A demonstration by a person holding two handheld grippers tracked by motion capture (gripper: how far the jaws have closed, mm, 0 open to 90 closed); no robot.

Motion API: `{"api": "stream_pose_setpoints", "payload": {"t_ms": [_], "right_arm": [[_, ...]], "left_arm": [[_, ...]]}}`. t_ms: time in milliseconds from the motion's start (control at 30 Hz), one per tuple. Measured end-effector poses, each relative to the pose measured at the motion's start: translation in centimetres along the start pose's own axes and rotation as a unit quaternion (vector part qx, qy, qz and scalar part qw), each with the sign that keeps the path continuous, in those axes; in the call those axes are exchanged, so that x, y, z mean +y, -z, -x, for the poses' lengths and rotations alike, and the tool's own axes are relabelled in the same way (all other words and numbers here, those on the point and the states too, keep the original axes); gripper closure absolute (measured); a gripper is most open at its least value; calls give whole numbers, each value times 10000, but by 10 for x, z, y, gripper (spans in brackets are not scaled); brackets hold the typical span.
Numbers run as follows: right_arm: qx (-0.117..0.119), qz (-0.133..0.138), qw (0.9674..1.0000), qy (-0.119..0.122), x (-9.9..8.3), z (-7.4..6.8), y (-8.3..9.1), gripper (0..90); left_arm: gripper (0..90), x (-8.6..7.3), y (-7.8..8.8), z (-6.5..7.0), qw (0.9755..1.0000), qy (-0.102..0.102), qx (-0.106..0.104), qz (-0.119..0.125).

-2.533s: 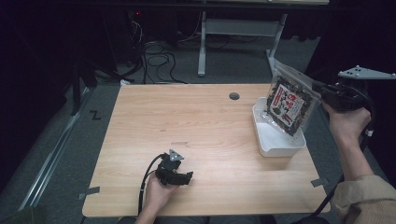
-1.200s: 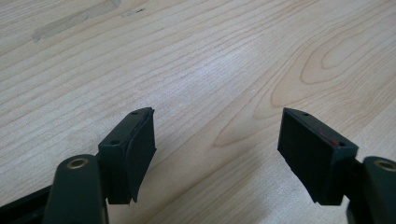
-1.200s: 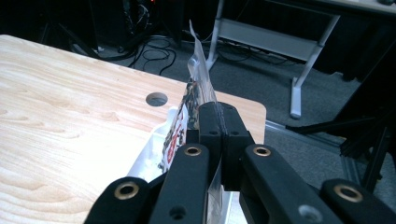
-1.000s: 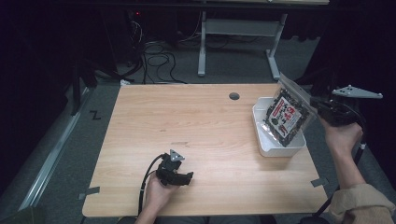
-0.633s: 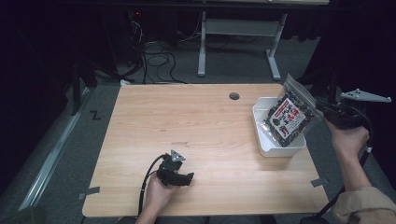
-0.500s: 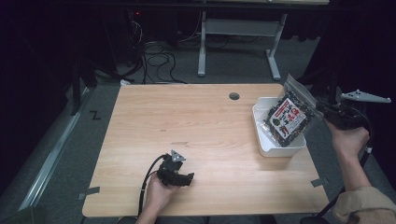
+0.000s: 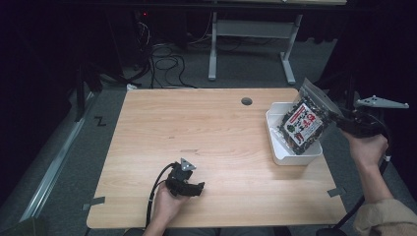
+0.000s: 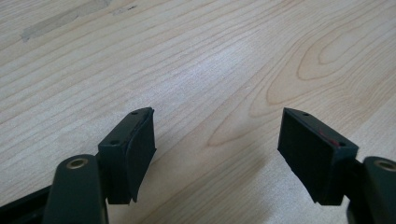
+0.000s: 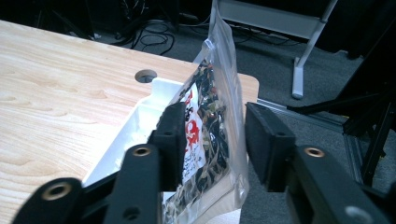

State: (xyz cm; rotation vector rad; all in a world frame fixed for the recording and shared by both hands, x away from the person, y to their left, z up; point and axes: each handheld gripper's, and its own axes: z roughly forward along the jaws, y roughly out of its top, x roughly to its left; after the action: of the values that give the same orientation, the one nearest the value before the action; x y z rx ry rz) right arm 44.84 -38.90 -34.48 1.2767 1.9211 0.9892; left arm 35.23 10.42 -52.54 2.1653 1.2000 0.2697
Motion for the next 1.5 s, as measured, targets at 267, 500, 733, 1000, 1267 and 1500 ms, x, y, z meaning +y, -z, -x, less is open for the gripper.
{"api": "stream_pose_setpoints", "payload": {"t_ms": [267,500,733,1000,1267,1500], "right_arm": [[-84,72,9999,-4,-1,1,7,458],[24,327,9994,66,-1,-5,19,399],[158,518,9982,248,-3,-15,30,384],[436,600,9968,299,-5,-26,35,370],[806,616,9939,422,-10,-48,37,357],[1160,540,9907,455,-17,-67,34,352]], "left_arm": [[278,0,1,1,10000,-15,3,13],[278,0,0,2,10000,-36,38,4],[278,1,3,2,10000,-54,43,55],[279,0,4,1,9999,-15,51,115],[283,1,4,1,9999,-24,62,118],[283,1,6,1,9999,-10,61,160]]}}
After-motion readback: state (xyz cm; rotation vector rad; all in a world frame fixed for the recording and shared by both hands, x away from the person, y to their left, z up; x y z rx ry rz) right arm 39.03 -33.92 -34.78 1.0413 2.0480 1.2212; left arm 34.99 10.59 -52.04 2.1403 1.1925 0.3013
